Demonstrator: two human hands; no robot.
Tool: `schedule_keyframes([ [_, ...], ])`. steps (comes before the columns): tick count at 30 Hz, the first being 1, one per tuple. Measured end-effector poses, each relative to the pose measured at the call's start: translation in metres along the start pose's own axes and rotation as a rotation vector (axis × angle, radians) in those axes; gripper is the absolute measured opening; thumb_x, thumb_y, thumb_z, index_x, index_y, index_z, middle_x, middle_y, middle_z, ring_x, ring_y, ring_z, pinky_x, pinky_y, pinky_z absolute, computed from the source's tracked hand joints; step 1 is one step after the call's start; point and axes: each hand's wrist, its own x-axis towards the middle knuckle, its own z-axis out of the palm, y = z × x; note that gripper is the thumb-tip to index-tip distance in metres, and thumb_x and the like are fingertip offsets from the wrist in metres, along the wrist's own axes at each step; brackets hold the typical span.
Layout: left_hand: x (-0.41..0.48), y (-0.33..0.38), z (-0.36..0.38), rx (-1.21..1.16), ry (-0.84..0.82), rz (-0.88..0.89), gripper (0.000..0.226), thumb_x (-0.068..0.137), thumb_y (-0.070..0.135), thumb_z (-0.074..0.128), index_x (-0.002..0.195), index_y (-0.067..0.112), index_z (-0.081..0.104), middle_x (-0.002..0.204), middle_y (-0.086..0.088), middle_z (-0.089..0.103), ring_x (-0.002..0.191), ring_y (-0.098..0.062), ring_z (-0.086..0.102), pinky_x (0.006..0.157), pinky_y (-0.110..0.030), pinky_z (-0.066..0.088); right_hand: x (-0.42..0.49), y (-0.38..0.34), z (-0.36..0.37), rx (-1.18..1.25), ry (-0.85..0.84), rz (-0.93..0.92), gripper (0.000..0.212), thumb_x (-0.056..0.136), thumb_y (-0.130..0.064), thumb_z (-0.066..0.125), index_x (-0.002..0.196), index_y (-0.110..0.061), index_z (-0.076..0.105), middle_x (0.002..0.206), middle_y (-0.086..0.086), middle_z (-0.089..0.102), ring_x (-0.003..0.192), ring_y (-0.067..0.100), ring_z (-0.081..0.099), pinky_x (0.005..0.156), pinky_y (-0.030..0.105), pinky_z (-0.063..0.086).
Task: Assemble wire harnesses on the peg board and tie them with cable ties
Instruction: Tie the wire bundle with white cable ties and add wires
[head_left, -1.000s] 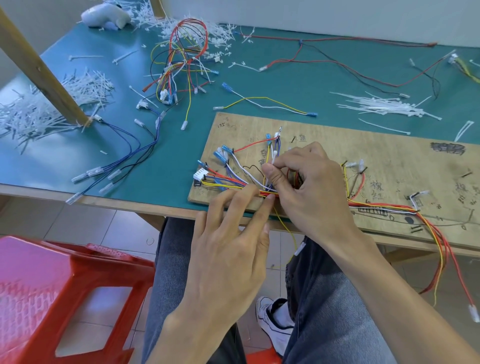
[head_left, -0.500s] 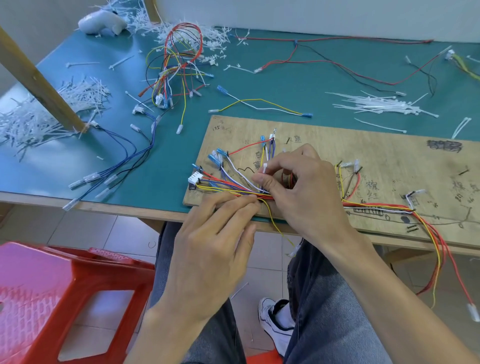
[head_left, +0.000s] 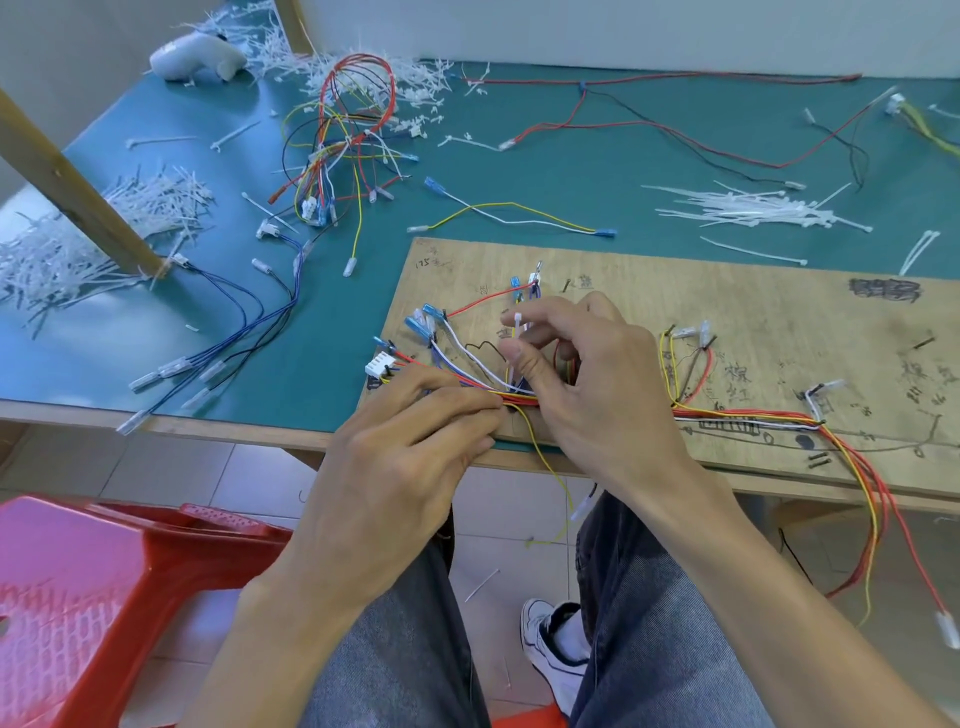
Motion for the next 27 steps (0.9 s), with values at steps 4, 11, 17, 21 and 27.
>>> schedule_keyframes([
  [4, 0.003, 0.000, 0.003, 0.010, 0.011, 0.022, 0.014, 0.104, 0.014, 0.066, 0.110, 0.008, 0.078, 0.118, 0.005, 0.071, 0.108, -0.021, 0.062, 0.090, -0.039, 0.053, -0.001, 0.004, 0.000, 0.003, -0.025, 0.025, 0.007, 0.092, -0.020, 0.080, 0.099, -0.019, 0.077, 0.074, -0.029, 0.051, 0.077, 0.006, 0.052, 0.074, 0.025, 0.045],
  [11, 0.004, 0.001, 0.007, -0.081, 0.091, -0.049, 0.011, 0.100, 0.013, 0.072, 0.102, 0.007, 0.081, 0.107, 0.003, 0.075, 0.100, -0.022, 0.063, 0.086, -0.037, 0.053, -0.002, 0.004, -0.004, -0.008, -0.020, -0.026, 0.009, 0.092, -0.028, 0.080, 0.093, -0.019, 0.081, 0.073, -0.024, 0.057, 0.082, 0.017, 0.046, 0.074, 0.025, 0.038],
  [17, 0.016, 0.029, 0.012, -0.238, 0.231, -0.415, 0.005, 0.097, 0.020, 0.074, 0.097, 0.021, 0.079, 0.087, 0.017, 0.072, 0.082, -0.007, 0.067, 0.073, -0.024, 0.052, -0.005, 0.008, -0.006, 0.064, -0.008, 0.027, 0.011, 0.088, -0.030, 0.085, 0.098, -0.026, 0.084, 0.076, -0.005, 0.071, 0.079, 0.012, 0.052, 0.070, 0.023, 0.040],
  [21, 0.029, 0.037, 0.012, -0.272, 0.220, -0.565, 0.008, 0.097, 0.022, 0.075, 0.098, 0.030, 0.075, 0.084, 0.017, 0.073, 0.080, -0.004, 0.070, 0.073, -0.027, 0.056, -0.007, 0.011, -0.006, 0.065, -0.017, 0.035, 0.015, 0.086, -0.027, 0.087, 0.101, -0.028, 0.084, 0.076, -0.008, 0.070, 0.079, 0.011, 0.056, 0.068, 0.019, 0.040],
  [27, 0.039, 0.040, 0.011, -0.317, 0.264, -0.670, 0.048, 0.090, 0.019, 0.083, 0.098, 0.019, 0.036, 0.078, 0.013, 0.075, 0.077, -0.002, 0.067, 0.068, -0.012, 0.046, -0.008, 0.012, -0.007, 0.071, -0.010, -0.011, 0.013, 0.085, -0.022, 0.088, 0.098, -0.023, 0.085, 0.075, -0.012, 0.072, 0.079, 0.017, 0.056, 0.066, 0.030, 0.045],
])
